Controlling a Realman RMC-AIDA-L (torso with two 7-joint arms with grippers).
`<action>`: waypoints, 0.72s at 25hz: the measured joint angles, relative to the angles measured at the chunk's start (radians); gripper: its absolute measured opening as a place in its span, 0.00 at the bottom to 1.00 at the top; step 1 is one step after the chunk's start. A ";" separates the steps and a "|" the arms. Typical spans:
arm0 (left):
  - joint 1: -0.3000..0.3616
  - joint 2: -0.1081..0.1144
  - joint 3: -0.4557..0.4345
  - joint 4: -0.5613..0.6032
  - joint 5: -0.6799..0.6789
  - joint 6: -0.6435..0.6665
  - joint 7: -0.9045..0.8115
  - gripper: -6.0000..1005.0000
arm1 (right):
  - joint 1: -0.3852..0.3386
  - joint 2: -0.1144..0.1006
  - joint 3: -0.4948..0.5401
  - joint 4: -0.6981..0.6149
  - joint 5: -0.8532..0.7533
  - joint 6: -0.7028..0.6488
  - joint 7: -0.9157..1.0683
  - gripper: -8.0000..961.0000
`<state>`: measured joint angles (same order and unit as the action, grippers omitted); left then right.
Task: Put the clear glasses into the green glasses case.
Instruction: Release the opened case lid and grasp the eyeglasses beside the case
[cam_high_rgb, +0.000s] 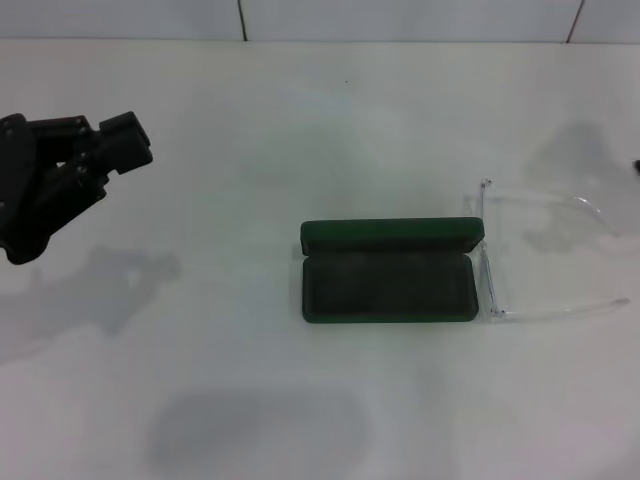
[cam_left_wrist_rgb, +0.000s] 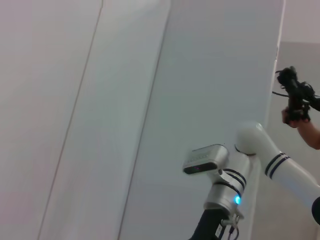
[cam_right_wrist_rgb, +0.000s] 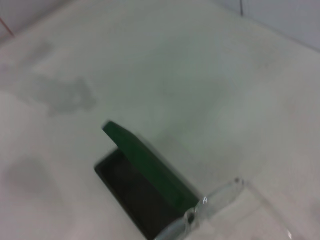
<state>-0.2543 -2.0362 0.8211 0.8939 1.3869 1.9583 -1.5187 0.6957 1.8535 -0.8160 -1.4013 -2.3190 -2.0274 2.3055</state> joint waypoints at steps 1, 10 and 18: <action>-0.002 -0.002 -0.002 -0.009 0.000 -0.002 0.009 0.10 | 0.027 0.002 -0.041 0.002 -0.031 0.004 0.030 0.56; 0.009 -0.047 -0.006 -0.036 0.013 -0.059 0.054 0.10 | 0.200 0.057 -0.146 0.186 -0.197 0.044 0.182 0.56; 0.011 -0.049 -0.005 -0.111 0.018 -0.062 0.098 0.10 | 0.265 0.138 -0.178 0.269 -0.281 0.091 0.227 0.56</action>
<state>-0.2430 -2.0857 0.8163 0.7829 1.4046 1.8959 -1.4204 0.9609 1.9911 -0.9936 -1.1327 -2.6004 -1.9362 2.5329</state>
